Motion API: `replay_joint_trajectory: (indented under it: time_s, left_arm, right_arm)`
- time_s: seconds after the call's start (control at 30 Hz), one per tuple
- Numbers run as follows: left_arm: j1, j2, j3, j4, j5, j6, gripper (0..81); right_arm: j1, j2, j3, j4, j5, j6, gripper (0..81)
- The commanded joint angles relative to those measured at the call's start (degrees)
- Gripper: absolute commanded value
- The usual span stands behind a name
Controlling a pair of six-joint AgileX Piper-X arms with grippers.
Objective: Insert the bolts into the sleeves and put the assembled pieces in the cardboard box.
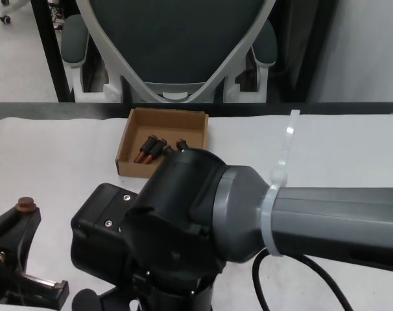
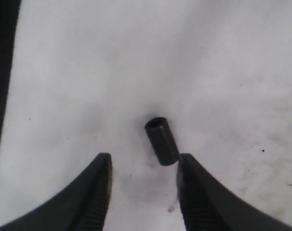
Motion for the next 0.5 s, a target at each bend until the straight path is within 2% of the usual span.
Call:
replay_joint_trajectory:
  time_s: [0.0,0.17,0.47]
  left_arm:
    - [0.1,-0.5,-0.6,-1.1,-2.8,0.3,0.8]
    - [0.1,-0.5,-0.6,-1.1,-5.2,0.3,0.8]
    - [0.1,-0.5,-0.6,-1.1,-5.0,0.3,0.8]
  right_arm:
    - [-0.3,-0.6,1.7,-5.5,1.3,-3.3,42.3]
    - [-0.4,-0.6,4.7,-7.4,1.3,-4.5,42.3]
    - [-0.6,-0.6,8.5,-13.7,1.3,-4.6,42.3]
